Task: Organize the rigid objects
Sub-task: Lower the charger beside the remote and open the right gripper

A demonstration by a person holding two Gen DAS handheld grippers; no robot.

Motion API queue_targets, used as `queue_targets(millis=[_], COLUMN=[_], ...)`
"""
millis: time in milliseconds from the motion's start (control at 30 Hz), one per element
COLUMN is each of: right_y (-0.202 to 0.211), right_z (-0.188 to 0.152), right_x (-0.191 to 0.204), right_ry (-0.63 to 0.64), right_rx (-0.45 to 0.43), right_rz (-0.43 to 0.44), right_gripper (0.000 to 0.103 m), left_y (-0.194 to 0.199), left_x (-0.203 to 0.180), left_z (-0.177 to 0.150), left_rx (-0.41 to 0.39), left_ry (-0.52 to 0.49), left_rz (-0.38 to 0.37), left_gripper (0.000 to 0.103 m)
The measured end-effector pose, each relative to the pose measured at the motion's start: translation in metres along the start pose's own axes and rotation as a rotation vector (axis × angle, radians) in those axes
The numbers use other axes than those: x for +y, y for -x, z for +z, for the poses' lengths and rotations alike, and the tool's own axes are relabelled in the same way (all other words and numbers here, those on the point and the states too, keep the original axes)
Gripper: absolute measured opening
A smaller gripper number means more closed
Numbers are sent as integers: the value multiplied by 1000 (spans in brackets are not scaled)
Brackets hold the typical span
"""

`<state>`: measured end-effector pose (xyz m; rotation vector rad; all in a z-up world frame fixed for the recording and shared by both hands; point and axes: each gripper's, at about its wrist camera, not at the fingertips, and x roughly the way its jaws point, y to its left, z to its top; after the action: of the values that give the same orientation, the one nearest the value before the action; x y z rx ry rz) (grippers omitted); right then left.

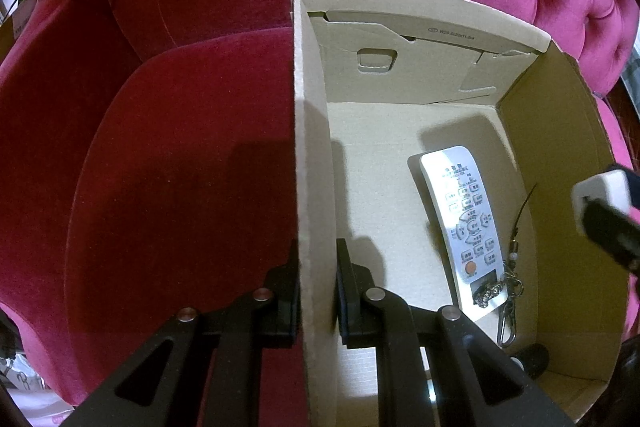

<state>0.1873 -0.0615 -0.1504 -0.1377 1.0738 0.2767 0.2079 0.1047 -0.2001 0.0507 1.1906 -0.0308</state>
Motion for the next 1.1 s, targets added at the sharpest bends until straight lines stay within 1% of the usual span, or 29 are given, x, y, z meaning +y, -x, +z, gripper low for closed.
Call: queue_targets(millis=[200, 533, 733, 867, 1100], right_y=[-31, -69, -76, -75, -67], right_z=[3, 3, 3, 4, 5], right_x=[7, 12, 15, 18, 19], right_ry=[-7, -2, -13, -10, -14], right_rx=[57, 134, 157, 151, 128], right_rz=[19, 6, 12, 15, 17], right_gripper=[51, 51, 51, 52, 56], left_y=[0, 0, 1, 1, 0], left_x=[0, 1, 0, 1, 2], left_z=[0, 0, 0, 0, 0], left_rx=[0, 1, 1, 1, 0], left_ry=[1, 2, 3, 3, 2], left_rz=[-1, -5, -5, -5, -5], left_gripper=[15, 15, 15, 15, 15])
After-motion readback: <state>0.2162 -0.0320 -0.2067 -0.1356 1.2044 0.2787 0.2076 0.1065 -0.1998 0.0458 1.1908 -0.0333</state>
